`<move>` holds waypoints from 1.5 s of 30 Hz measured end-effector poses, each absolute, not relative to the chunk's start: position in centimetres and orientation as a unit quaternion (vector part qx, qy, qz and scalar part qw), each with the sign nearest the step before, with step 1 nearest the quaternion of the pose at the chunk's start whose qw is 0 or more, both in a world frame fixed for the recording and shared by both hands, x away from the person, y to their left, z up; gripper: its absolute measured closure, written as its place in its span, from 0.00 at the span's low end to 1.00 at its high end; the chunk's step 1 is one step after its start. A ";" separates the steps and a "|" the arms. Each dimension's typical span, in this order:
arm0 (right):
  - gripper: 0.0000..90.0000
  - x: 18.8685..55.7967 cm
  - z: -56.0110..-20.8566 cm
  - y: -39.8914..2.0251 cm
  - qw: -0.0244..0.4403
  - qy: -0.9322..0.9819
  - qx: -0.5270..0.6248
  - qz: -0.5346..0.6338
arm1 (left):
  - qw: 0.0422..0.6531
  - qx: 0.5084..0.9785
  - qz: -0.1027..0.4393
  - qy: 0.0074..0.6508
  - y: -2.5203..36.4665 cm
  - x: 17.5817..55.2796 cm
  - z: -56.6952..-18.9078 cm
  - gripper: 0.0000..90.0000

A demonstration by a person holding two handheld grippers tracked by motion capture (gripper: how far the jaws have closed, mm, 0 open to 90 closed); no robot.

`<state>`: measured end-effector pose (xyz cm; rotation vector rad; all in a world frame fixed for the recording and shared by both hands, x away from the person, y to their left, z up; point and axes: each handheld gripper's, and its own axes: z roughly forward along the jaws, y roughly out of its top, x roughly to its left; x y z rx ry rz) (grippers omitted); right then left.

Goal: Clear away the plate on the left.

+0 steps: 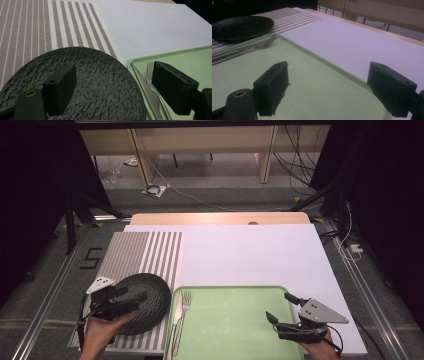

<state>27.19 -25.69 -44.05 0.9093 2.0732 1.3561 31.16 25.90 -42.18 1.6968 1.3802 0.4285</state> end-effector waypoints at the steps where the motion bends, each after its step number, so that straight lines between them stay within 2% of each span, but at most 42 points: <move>1: 0.20 27.2 -44.1 -25.7 0.248 0.761 0.334 0.498 | 0.441 0.681 0.172 0.559 26.0 31.1 -42.2 0.22; 9: 0.20 27.1 -44.0 -25.6 0.248 0.762 0.334 0.497 | 0.430 0.666 0.172 0.584 27.2 30.6 -42.9 0.22; 28: 0.20 27.1 -43.9 -25.4 0.248 0.764 0.332 0.495 | 0.420 0.584 0.160 0.676 31.6 28.9 -45.1 0.22; 45: 0.20 27.0 -43.9 -25.3 0.248 0.764 0.332 0.495 | 0.443 0.475 0.077 0.757 33.9 27.6 -47.1 0.19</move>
